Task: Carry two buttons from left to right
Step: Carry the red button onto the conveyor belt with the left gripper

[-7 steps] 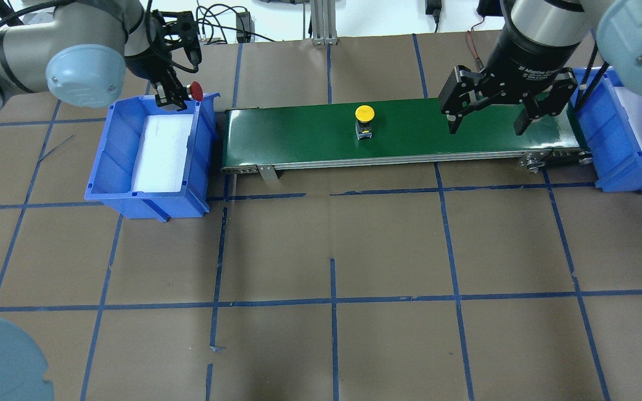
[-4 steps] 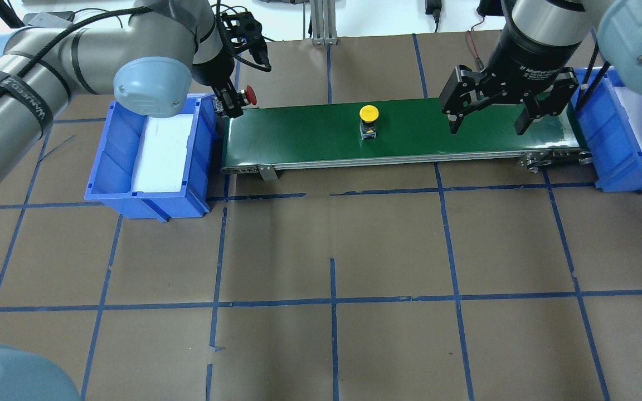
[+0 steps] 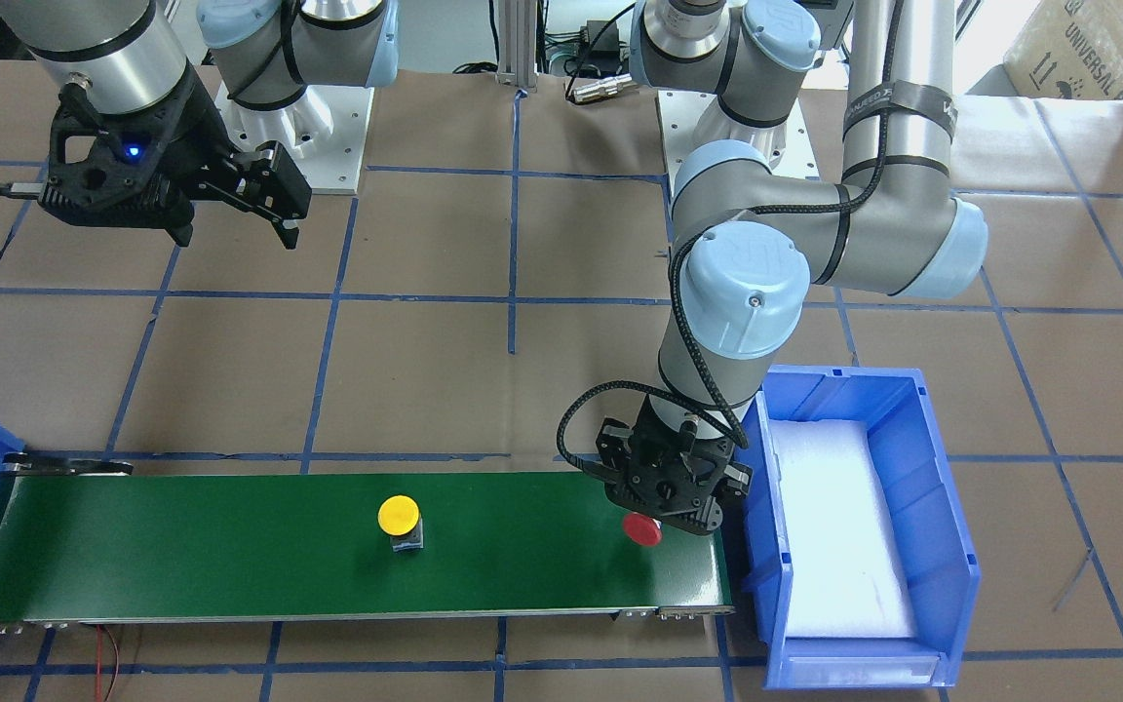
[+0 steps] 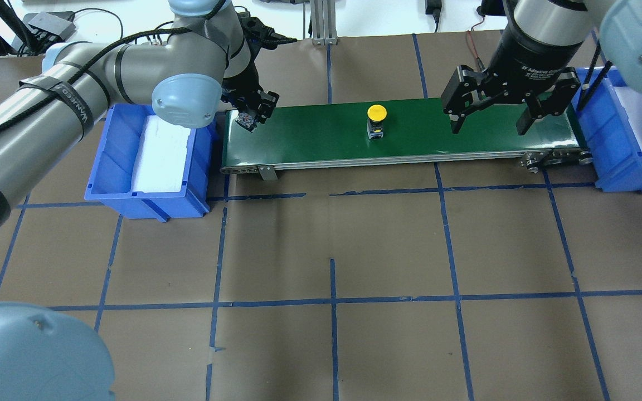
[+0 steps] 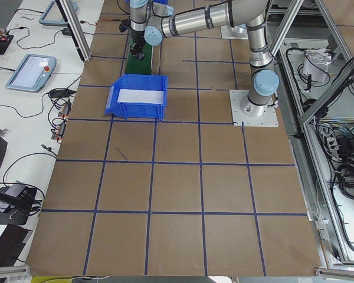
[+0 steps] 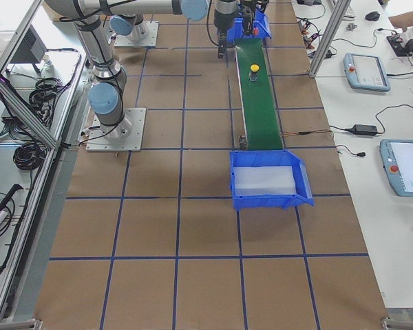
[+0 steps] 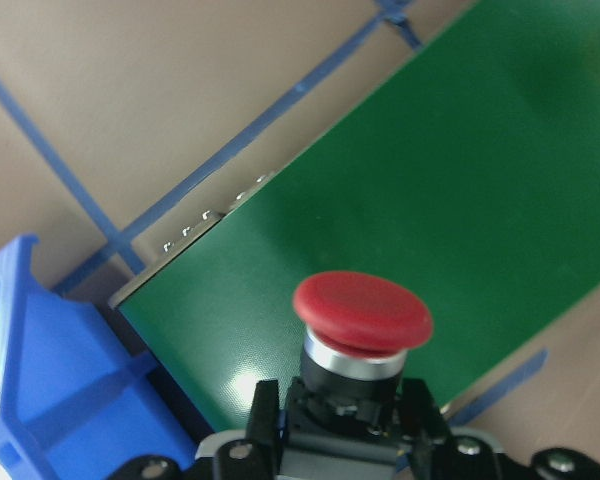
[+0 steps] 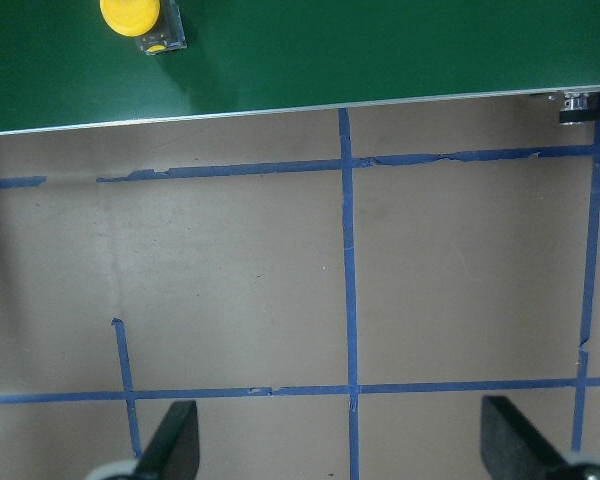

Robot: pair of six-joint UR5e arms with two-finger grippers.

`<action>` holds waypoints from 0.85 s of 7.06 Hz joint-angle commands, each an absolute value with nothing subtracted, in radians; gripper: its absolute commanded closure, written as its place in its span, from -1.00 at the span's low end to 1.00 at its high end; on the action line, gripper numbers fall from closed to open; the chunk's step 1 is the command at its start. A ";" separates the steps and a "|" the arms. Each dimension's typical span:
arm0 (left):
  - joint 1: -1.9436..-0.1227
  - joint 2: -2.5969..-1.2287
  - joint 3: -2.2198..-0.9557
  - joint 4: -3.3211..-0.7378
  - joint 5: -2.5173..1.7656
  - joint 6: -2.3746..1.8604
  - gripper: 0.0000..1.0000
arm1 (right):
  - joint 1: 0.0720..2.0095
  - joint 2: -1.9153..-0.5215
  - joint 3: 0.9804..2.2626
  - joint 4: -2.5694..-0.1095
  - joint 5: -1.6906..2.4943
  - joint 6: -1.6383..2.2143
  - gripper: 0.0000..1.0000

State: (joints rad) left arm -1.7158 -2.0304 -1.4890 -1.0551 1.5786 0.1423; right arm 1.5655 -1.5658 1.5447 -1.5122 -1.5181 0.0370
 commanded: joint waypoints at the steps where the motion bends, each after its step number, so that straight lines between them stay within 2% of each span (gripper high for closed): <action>1: -1.726 -2.101 -1.485 -1.040 1.569 -0.177 0.46 | 1.566 -1.559 1.530 -1.517 -1.517 0.009 -1.00; 2: -1.735 -2.118 -1.471 -1.040 1.568 -0.248 0.46 | 1.566 -1.559 1.520 -1.516 -1.513 -0.064 -1.00; 3: -1.752 -2.135 -1.467 -1.042 1.577 -0.261 0.37 | 1.556 -1.545 1.528 -1.520 -1.499 -0.070 -1.00; 4: -1.759 -2.138 -1.465 -1.046 1.581 -0.261 0.31 | 1.557 -1.478 1.499 -1.537 -1.491 -0.077 -1.00; 5: -1.759 -2.140 -1.465 -1.046 1.578 -0.253 0.09 | 1.555 -1.416 1.439 -1.542 -1.493 -0.177 -1.00; 6: -1.763 -2.137 -1.465 -1.042 1.577 -0.246 -0.55 | 1.555 -1.379 1.410 -1.537 -1.493 -0.304 -1.00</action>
